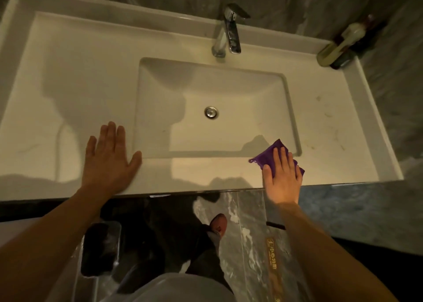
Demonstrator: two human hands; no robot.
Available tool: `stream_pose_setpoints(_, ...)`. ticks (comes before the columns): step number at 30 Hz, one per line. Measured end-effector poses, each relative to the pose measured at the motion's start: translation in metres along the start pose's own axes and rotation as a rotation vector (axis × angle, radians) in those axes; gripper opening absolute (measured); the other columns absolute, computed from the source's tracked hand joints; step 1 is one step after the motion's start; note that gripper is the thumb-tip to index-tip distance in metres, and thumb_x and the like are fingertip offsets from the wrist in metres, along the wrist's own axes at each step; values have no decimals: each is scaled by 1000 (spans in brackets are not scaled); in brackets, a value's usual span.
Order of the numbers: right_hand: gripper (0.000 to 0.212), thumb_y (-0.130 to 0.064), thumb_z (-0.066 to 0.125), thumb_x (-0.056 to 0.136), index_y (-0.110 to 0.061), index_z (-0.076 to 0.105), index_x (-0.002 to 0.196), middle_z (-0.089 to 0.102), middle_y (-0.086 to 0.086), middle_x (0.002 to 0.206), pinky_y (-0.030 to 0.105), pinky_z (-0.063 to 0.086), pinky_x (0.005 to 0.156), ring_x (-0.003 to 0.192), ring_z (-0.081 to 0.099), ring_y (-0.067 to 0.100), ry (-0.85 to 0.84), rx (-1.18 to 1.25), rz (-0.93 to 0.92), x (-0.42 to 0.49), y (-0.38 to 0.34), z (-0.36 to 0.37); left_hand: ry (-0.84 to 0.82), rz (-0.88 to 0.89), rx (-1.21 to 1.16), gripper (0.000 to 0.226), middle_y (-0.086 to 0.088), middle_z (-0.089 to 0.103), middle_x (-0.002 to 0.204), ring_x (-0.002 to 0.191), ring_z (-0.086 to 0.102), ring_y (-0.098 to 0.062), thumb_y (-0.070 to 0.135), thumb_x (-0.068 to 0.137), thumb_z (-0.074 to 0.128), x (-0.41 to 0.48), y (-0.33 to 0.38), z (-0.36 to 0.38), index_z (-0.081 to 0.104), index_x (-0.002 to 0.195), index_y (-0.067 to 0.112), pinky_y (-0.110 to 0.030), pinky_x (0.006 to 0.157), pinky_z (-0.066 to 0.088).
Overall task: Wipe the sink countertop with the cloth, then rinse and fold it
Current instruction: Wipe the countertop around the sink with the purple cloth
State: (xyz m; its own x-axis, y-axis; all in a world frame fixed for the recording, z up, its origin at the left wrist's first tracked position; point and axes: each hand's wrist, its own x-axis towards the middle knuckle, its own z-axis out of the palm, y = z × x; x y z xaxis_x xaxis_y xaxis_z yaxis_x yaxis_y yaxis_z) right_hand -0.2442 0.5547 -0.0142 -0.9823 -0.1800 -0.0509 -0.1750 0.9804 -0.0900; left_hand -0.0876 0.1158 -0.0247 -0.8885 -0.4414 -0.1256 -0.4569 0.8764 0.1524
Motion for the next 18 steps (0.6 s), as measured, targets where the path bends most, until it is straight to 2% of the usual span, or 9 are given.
stream_pose_setpoints(3, 65, -50, 19, 105, -20, 29, 162, 30, 6, 169, 50, 20, 126, 157, 21, 24, 14, 28, 11, 13, 30, -4, -9, -1, 33, 86, -15, 6, 171, 158, 2, -28, 64, 96, 18, 1, 0, -1, 8, 161, 8, -50, 126, 4)
stream_pose_setpoints(6, 61, -43, 25, 105, -14, 40, 157, 42, 8, 163, 52, 26, 123, 155, 29, 25, 49, 128, -10, 17, 39, -3, 36, -49, -86, 83, -24, 23, 165, 153, 18, -38, 56, 92, 36, -1, 13, -14, 26, 155, 3, -56, 122, 15)
stream_pose_setpoints(8, 59, -39, 30, 105, -9, 46, 153, 47, 11, 159, 52, 30, 122, 152, 34, 27, 89, 287, 18, 18, 42, -5, 100, -45, -205, 78, -28, 34, 157, 144, 33, -43, 47, 87, 47, -1, 48, -21, 38, 148, 0, -57, 117, 23)
stream_pose_setpoints(10, 57, -38, 33, 105, -10, 45, 154, 45, 11, 160, 43, 25, 123, 152, 34, 26, 134, 431, 75, 16, 48, -11, 124, 73, -282, 70, -26, 47, 150, 136, 45, -43, 45, 88, 46, 0, 108, -19, 47, 144, 2, -55, 112, 32)
stream_pose_setpoints(14, 58, -38, 31, 108, -12, 36, 159, 36, 7, 166, 40, 17, 124, 156, 24, 21, 240, 543, 243, 16, 88, -26, -117, 329, -319, 67, -18, 65, 133, 121, 60, -38, 50, 91, 33, 12, 255, 1, 58, 134, 6, -49, 101, 45)
stream_pose_setpoints(18, 61, -40, 28, 107, -8, 34, 159, 34, 12, 166, 45, 17, 126, 157, 22, 24, 344, 503, 407, 41, 156, -35, -247, 426, -82, 59, -11, 70, 109, 99, 65, -32, 55, 96, 24, 23, 355, 25, 61, 118, 14, -44, 87, 49)
